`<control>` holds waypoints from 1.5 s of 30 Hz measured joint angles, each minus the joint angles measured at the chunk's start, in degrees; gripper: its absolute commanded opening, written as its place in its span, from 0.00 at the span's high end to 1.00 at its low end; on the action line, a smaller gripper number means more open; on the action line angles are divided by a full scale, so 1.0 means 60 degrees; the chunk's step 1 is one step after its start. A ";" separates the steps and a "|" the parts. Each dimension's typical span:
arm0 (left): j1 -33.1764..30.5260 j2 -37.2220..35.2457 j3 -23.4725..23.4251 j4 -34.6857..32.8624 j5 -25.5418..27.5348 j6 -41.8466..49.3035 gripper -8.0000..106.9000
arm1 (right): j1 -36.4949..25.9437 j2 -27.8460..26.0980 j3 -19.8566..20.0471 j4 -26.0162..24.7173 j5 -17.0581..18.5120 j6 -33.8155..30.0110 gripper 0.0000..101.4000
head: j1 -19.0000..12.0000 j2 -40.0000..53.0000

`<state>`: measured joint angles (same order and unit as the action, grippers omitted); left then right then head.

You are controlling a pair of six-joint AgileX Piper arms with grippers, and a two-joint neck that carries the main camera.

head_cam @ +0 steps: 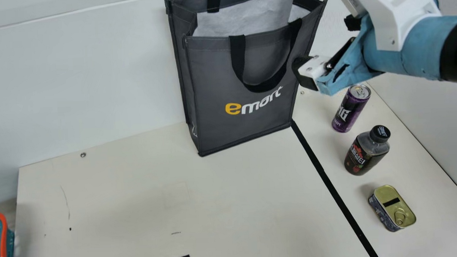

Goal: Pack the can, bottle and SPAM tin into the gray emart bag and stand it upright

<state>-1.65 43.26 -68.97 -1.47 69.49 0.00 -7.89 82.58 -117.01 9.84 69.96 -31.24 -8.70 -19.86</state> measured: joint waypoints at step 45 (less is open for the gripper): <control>0.0000 0.0000 0.0000 0.0000 0.0000 0.0000 0.15 | 0.0254 0.2273 -0.1003 0.3130 -0.0016 -0.5578 0.06 | 0.0000 0.0000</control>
<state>-1.65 43.26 -68.97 -1.47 69.49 0.00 -6.37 96.22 -123.03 28.62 69.86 -64.71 -8.70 -19.86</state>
